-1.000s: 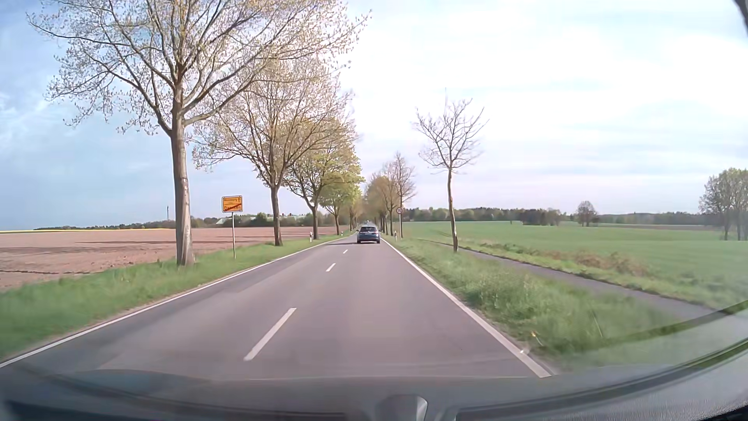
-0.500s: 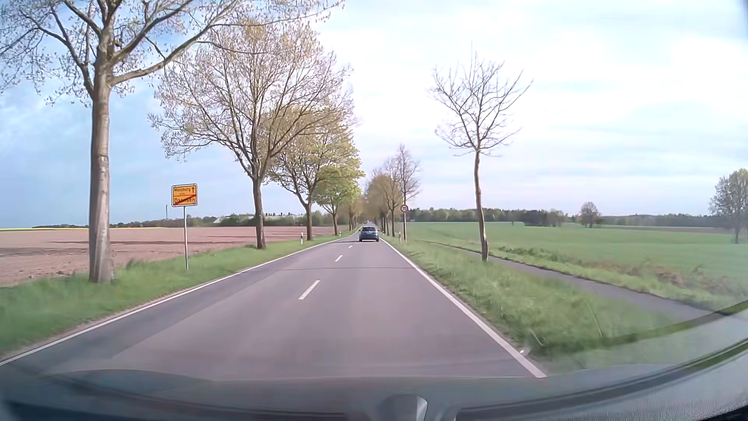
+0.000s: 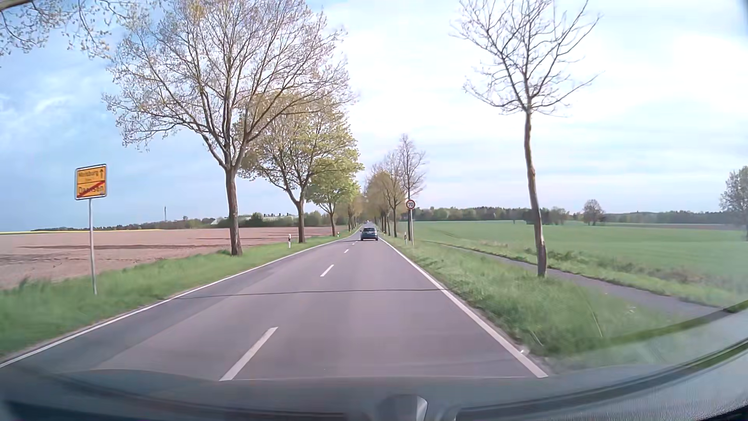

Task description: Follow the waypoints while adhering to traffic rules and regulations

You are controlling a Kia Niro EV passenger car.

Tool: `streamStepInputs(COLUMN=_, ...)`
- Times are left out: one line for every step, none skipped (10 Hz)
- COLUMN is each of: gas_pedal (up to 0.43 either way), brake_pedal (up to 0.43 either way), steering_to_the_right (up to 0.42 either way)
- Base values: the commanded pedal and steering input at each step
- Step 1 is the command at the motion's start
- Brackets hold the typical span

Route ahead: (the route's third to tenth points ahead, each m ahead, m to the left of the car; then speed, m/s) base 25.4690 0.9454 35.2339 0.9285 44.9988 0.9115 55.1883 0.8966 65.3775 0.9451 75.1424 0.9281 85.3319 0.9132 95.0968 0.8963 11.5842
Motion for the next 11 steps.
streamStepInputs(gas_pedal=0.059, brake_pedal=0.000, steering_to_the_right=-0.006)
streamStepInputs(gas_pedal=0.067, brake_pedal=0.000, steering_to_the_right=-0.006)
streamStepInputs(gas_pedal=0.079, brake_pedal=0.000, steering_to_the_right=-0.006)
streamStepInputs(gas_pedal=0.087, brake_pedal=0.000, steering_to_the_right=-0.006)
streamStepInputs(gas_pedal=0.098, brake_pedal=0.000, steering_to_the_right=-0.006)
streamStepInputs(gas_pedal=0.118, brake_pedal=0.000, steering_to_the_right=-0.007)
streamStepInputs(gas_pedal=0.130, brake_pedal=0.000, steering_to_the_right=-0.006)
streamStepInputs(gas_pedal=0.157, brake_pedal=0.000, steering_to_the_right=-0.006)
streamStepInputs(gas_pedal=0.209, brake_pedal=0.000, steering_to_the_right=-0.006)
streamStepInputs(gas_pedal=0.220, brake_pedal=0.000, steering_to_the_right=-0.006)
streamStepInputs(gas_pedal=0.220, brake_pedal=0.000, steering_to_the_right=-0.006)
